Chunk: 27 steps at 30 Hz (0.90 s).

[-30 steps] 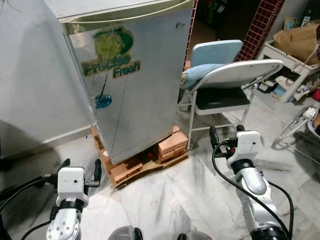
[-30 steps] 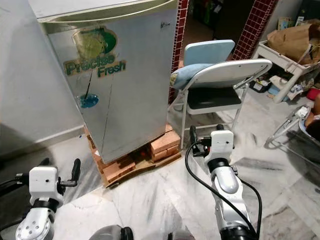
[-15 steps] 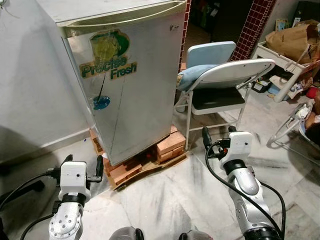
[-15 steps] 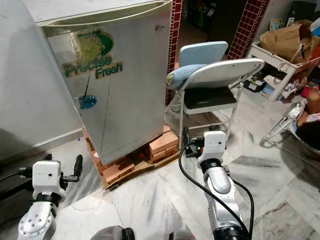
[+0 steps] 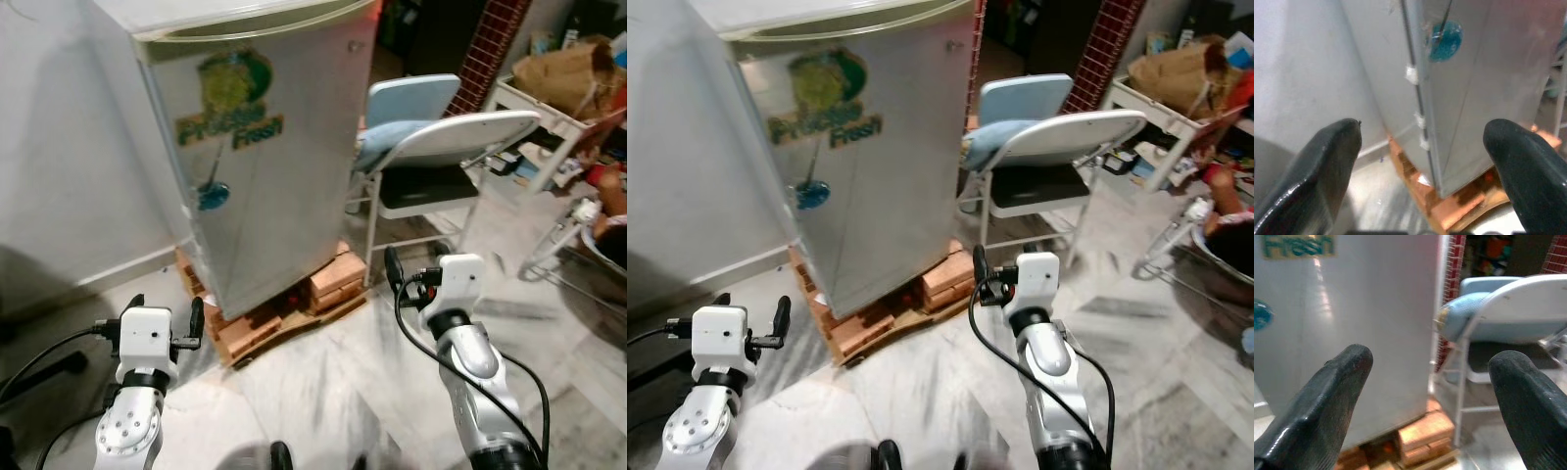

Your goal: Restocking fridge

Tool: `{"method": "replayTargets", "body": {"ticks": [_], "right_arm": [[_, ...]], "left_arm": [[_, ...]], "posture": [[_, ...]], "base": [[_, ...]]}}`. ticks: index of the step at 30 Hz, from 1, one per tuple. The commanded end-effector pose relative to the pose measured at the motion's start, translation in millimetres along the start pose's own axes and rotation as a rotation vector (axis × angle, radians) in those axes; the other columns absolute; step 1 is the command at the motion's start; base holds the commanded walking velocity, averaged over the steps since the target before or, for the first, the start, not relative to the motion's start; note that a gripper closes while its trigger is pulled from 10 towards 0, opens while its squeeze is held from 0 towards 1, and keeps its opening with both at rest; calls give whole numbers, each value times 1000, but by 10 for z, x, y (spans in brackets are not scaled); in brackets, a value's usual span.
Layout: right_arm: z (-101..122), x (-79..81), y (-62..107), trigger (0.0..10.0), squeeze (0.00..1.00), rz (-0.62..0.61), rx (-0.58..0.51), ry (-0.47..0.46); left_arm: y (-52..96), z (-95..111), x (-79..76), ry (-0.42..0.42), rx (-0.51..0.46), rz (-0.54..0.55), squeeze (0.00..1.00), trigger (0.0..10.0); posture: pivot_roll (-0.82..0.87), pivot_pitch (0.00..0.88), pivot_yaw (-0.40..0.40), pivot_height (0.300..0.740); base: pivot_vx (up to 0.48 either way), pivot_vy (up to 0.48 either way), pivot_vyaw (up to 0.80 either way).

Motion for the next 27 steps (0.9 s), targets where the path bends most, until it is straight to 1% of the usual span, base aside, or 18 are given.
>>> {"method": "replayTargets", "body": {"ticks": [1, 8, 18, 25, 27], "right_arm": [[-46, 3, 29, 10000, 0, -6, 21, -19], [-24, 2, -4, 10000, 0, -6, 15, -13], [6, -25, -16, 10000, 0, -17, 7, -2], [-12, -28, 1, 10000, 0, -19, 16, 1], [-19, -20, -5, 10000, 0, -13, 20, 10]], "left_arm": [[15, -21, 44, -27, 12, 5, 0, 10000], [8, -8, 55, -34, 6, 5, 0, 10000], [-16, 14, 53, -28, -7, -9, 0, 10000], [-15, 7, 22, -24, -6, -19, 0, 10000], [-18, 4, 18, -23, -6, -19, 0, 10000]], "posture": [[-9, 97, 18, 740], [-4, 105, 15, 740], [-5, 113, 24, 740], [-5, 113, 18, 740], [-3, 112, 18, 740]], "base": [[0, 480, 0], [0, 480, 0], [0, 480, -739], [0, 480, 0], [0, 480, -431]]}}
Point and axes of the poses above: a point about 5 cm out from each wrist's last joint towards the gripper, its own y axis pointing back from the gripper into the wrist, its own z axis along the axis of the wrist's last joint, x = y × z, the point moved 2 cm from there along -y, pointing out of the wrist towards the gripper, and after that the axes turned 5 degrees about -y, right-handed, at the moved point
